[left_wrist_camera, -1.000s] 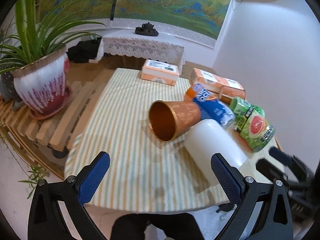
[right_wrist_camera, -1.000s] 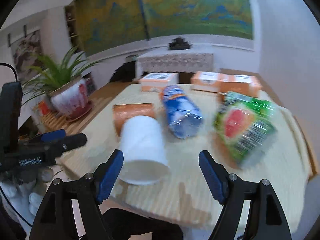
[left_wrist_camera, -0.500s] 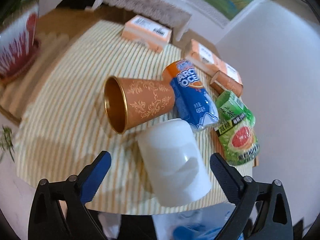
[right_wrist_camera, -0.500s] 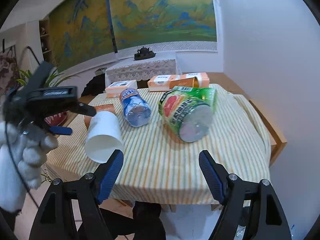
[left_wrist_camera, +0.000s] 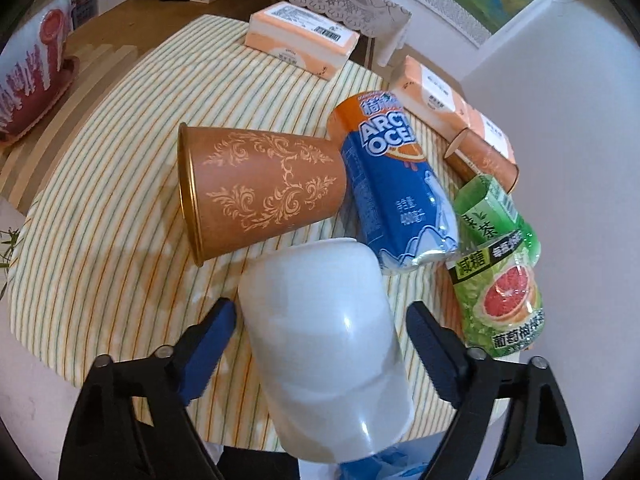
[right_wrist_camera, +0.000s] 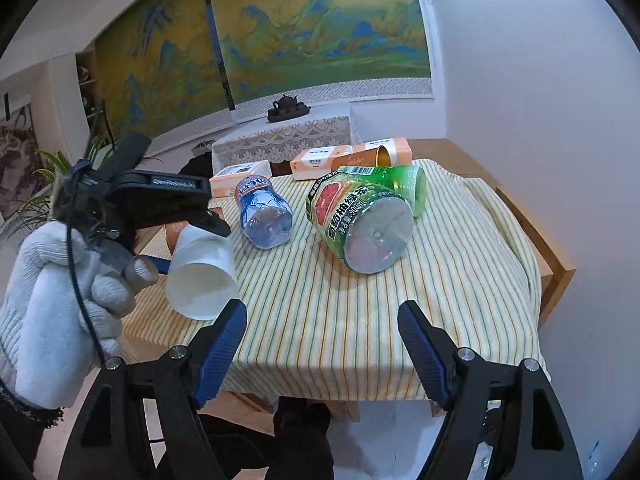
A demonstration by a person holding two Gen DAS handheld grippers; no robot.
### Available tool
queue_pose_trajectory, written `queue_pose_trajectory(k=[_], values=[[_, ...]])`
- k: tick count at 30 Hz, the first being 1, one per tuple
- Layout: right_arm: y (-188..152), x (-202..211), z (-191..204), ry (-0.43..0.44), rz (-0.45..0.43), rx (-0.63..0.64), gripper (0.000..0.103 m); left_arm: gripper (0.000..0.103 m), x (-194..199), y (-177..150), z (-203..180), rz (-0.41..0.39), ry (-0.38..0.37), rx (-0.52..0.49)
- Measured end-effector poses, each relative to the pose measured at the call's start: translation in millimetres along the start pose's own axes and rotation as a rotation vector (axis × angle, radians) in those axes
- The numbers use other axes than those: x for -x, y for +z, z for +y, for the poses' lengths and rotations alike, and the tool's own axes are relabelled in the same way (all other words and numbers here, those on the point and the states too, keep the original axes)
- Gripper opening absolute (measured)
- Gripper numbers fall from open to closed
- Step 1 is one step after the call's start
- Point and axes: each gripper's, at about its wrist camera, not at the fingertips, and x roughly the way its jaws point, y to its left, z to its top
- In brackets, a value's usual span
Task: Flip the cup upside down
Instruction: 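Close the left tool on the white cup while the right tool releases it, then lower the white cup rim-down onto the cloth with the left tool and open it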
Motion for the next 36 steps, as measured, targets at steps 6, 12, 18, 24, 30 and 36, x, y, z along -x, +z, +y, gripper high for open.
queue_pose_trajectory(k=[6,12,18,24,30,36], values=[[-4,-1,-6,0.002,0.004,-0.023,0.074,0.082,-1,-1,2,-0.004,-0.01,-0.016],[-9,-5,-7,0.01,0.022,-0.034,0.074,0.082,8,-10,2,-0.037,-0.024,-0.064],[-11,-6,-6,0.019,0.031,-0.037,0.074,0.081,30,-29,-14,-0.239,0.015,-0.219],[-14,-8,-8,0.014,0.039,-0.062,0.074,0.08,42,-43,-37,-0.471,0.1,-0.376],[-13,-4,-6,-0.02,0.01,-0.057,0.074,0.08,38,-53,-41,-0.57,0.111,-0.419],[-12,1,0,-0.052,-0.013,-0.028,0.074,0.079,35,-65,-41,-0.585,0.115,-0.43]])
